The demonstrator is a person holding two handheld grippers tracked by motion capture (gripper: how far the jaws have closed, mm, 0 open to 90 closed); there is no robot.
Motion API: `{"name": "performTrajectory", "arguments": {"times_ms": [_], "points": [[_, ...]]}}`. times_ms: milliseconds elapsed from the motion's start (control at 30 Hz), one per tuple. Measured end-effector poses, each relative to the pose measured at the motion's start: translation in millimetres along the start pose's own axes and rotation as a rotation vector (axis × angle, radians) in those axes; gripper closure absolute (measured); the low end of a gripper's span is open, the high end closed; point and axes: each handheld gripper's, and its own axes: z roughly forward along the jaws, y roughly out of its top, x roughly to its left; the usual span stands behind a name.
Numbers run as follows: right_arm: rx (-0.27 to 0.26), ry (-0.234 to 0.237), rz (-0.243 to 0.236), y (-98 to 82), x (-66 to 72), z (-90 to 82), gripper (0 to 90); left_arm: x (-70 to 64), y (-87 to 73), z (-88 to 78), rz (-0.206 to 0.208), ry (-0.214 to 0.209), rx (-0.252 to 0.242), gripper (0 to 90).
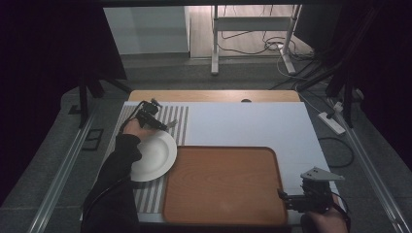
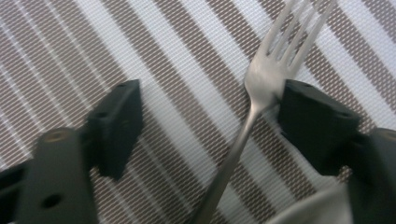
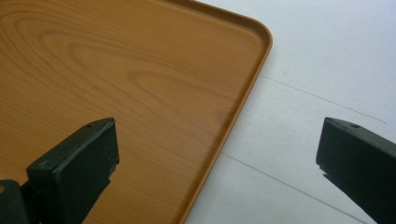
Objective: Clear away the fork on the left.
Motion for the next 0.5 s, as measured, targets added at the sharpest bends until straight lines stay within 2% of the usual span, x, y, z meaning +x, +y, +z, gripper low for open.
{"name": "performTrajectory", "arguments": {"times_ms": [133,167,200,233,267,367,433,467,500], "points": [[0.002,-0.001,-0.001,0.1,0.0,-0.1,0.0,6.9,-6.0,-5.4,0.000,0.000,-0.009,48.3],[0.000,0.001,0.000,0.0,0.0,0.0,0.0,8.3,-7.5,-6.5,0.004,-0.004,-0.010,48.3],[0.000,0.001,0.001,0.1,0.0,0.1,0.0,9.3,-8.9,-7.3,0.009,-0.006,-0.012,55.8],[0.000,0.001,0.001,0.1,0.0,0.1,0.0,9.6,-10.2,-8.2,0.018,-0.004,-0.014,55.8],[0.000,0.002,0.002,0.1,0.0,0.3,0.0,9.8,-11.2,-8.8,0.029,-0.008,-0.015,65.5],[0.004,0.001,0.000,0.2,0.0,0.3,0.0,8.6,-12.2,-10.2,0.060,-0.020,-0.006,81.6],[0.004,0.001,0.000,0.2,0.1,0.3,0.0,7.3,-12.1,-10.7,0.075,-0.022,0.000,82.2],[0.004,0.001,0.001,0.2,0.1,0.3,0.0,7.7,-11.8,-10.9,0.083,-0.039,0.005,86.0],[0.002,0.003,0.002,0.1,0.0,0.5,0.0,7.7,-11.8,-10.9,0.082,-0.044,0.006,86.1]]}}
